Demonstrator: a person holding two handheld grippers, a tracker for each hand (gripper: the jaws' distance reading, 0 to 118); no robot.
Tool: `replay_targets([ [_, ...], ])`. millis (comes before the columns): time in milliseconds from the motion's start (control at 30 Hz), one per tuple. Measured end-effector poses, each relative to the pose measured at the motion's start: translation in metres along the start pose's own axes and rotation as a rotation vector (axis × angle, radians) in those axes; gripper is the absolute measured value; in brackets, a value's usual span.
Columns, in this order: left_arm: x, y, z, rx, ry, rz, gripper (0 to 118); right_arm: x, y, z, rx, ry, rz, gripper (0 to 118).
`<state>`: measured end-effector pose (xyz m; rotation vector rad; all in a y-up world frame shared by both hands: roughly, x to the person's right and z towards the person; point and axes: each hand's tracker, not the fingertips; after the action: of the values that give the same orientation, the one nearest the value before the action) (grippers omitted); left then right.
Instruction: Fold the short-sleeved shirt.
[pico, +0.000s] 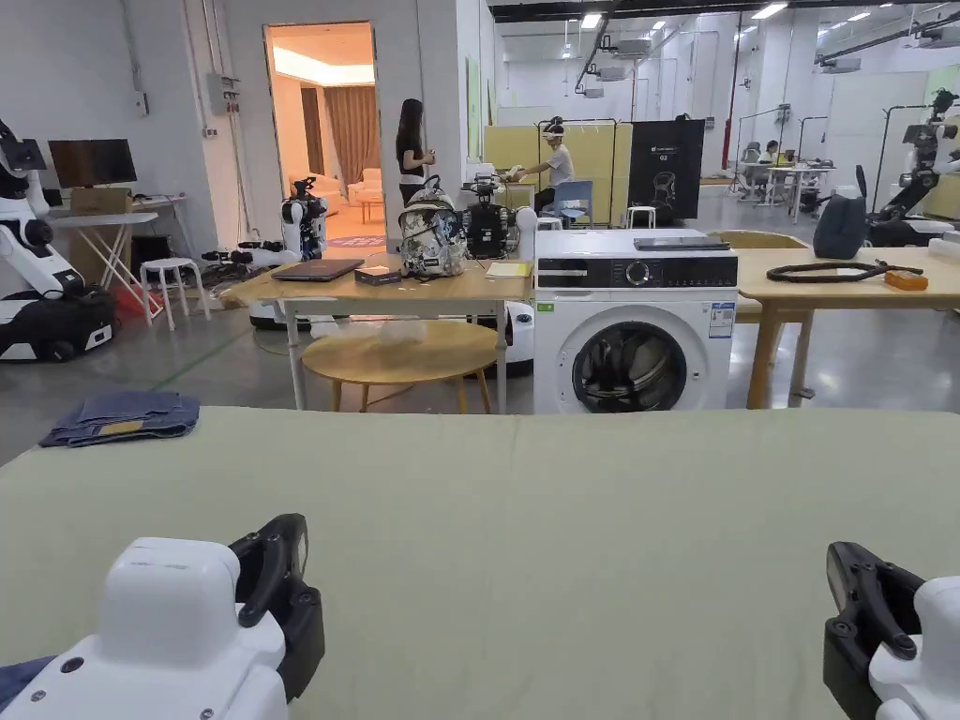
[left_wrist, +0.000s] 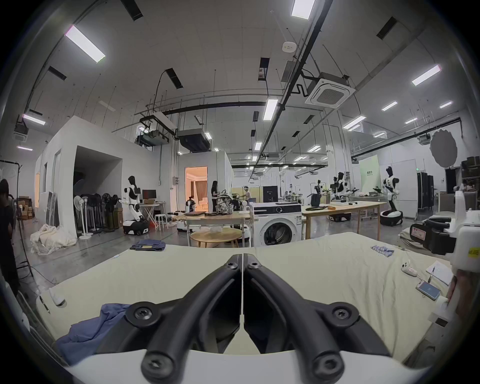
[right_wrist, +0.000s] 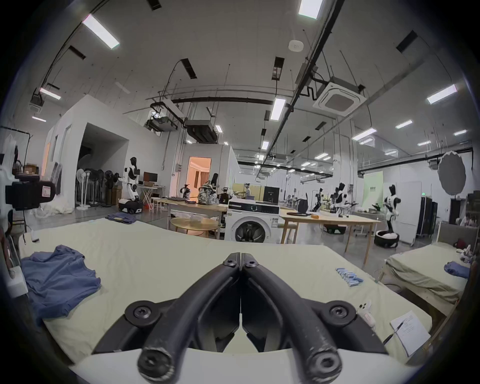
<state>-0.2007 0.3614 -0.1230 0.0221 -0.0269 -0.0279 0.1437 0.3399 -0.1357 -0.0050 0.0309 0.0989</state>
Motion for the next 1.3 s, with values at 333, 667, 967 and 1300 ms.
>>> replay_targets([
  [333, -0.042, 0.001, 0.03, -0.006, 0.128, -0.014, 0, -0.043, -0.002, -0.019, -0.009, 0.136, -0.028, 0],
  [667, -0.094, -0.009, 0.062, -0.083, 0.26, -0.041, 0, -0.102, -0.007, -0.034, -0.002, 0.309, -0.05, 0],
  [967, -0.165, -0.044, 0.023, -0.376, 0.222, -0.008, 19, -0.117, -0.021, -0.045, -0.042, 0.361, -0.024, 0],
  [1300, -0.261, -0.209, -0.135, -0.911, 0.157, 0.208, 75, -0.075, -0.072, -0.056, -0.267, 0.345, -0.025, 0],
])
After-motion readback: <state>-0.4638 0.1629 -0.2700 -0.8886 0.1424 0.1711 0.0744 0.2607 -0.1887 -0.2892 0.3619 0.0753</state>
